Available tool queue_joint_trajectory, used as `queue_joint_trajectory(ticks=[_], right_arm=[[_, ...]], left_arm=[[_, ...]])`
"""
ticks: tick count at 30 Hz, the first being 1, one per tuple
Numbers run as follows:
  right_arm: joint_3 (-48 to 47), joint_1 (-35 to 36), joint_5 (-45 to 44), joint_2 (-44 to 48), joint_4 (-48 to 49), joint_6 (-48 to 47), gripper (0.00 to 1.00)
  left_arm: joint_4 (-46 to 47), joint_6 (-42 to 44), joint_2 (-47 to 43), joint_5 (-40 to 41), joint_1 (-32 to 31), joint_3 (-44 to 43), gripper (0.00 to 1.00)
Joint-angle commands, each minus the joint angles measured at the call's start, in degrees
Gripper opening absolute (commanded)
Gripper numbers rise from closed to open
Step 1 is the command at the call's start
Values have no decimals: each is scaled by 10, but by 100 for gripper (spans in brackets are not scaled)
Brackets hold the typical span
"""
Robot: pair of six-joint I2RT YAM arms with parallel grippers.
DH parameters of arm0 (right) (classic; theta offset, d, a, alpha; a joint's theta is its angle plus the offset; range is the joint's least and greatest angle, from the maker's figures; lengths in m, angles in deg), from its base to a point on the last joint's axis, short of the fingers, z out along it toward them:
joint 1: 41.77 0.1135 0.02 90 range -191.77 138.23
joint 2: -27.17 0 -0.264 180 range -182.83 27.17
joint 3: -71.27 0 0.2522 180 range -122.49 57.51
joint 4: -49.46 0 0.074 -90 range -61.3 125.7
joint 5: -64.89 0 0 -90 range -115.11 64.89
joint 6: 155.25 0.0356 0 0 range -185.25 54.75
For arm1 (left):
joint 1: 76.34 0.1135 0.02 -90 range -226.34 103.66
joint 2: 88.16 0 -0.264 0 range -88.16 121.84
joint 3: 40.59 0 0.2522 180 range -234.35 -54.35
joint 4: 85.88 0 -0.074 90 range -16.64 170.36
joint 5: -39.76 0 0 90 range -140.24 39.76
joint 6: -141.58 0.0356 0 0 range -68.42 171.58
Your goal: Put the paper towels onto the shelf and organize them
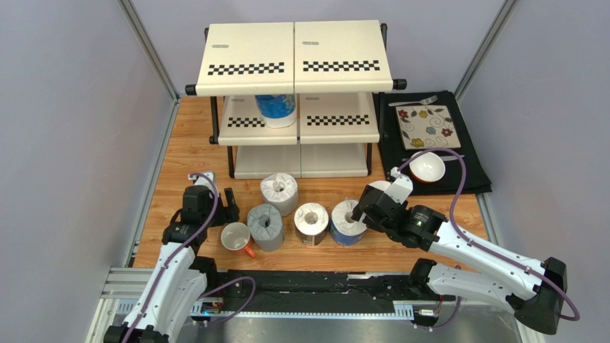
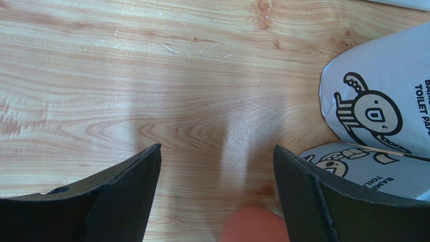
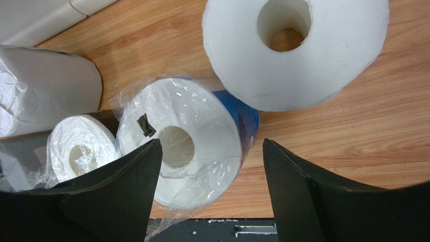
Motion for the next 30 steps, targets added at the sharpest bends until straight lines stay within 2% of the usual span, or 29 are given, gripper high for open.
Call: queue_joint_trajectory(ticks=[1, 26, 30], right_arm=[[14, 3, 14, -9, 12, 17, 76], [42, 3, 0, -56, 66, 6, 74], [45, 2, 1, -63, 70, 3, 71]], left_arm=[[-1, 10, 0, 3, -4, 2, 90], [-3, 9, 1, 3, -13, 2, 90], [-3, 9, 2, 3, -14, 1, 90]])
